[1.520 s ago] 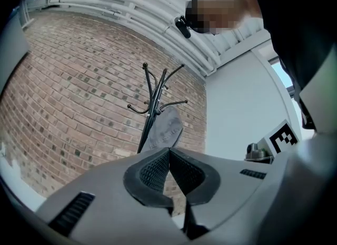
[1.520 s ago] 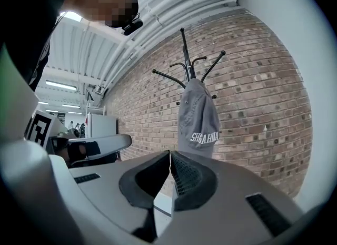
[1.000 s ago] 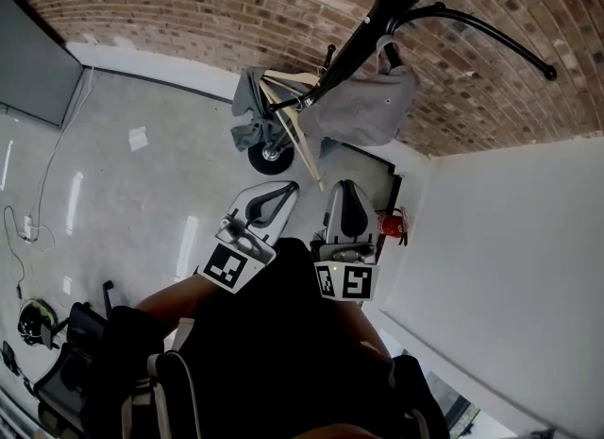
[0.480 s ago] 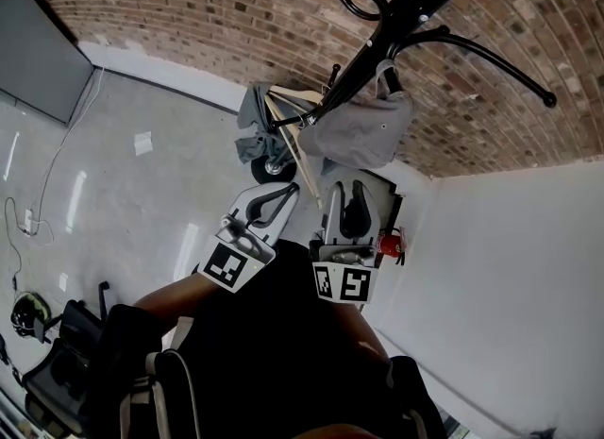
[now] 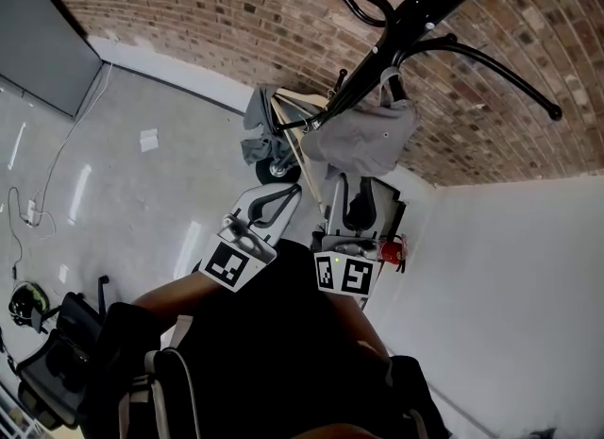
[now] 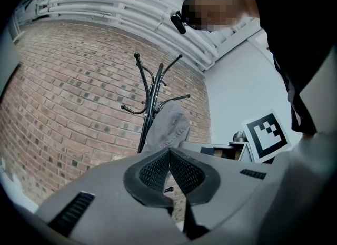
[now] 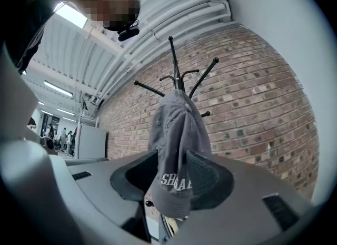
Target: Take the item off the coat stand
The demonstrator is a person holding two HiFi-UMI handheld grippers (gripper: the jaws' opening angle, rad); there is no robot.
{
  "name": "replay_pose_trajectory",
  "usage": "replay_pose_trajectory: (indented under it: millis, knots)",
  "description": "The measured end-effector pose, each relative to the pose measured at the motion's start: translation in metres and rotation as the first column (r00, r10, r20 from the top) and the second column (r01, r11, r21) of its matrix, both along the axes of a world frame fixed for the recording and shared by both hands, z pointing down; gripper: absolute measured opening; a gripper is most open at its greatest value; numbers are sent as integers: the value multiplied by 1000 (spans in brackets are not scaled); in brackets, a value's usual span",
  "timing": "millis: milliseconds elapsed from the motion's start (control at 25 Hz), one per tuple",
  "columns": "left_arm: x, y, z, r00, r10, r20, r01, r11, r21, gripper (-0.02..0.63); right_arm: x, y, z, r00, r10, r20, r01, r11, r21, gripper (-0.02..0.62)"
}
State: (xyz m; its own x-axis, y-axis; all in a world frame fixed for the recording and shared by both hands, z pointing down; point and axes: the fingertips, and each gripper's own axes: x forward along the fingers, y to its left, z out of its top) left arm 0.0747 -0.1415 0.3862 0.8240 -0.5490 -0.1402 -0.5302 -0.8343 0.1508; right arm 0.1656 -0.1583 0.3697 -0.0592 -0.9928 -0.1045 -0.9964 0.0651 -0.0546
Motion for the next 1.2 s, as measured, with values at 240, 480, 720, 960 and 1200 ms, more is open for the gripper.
replay_pose_trajectory:
  millis: [240,480,720,960,1200]
  knots:
    - [0,-4,2,1000,-12,-7,12,1000,-15,18,2,-11,-1,1000,-7,-9,7,1000,6,158]
    - [-5,-6,3,999,-37,1,37,999,-23,18,10,-20,-1,1000,10,4,-10,1000,3,158]
    - [-11,-8,1,998,-59,-3,59,998,-19,18,9,-27,2,999,24,-23,-24,1000,-1,158]
    - [-9,-6,0,998,-56,6,56,998,-18,18,21,-27,5,998,55,-8,-55,998,7,158]
    - [-8,-5,1,998,-55,5,55,998,-27,18,17,-26,0,1000,23,10,-23,999,23,158]
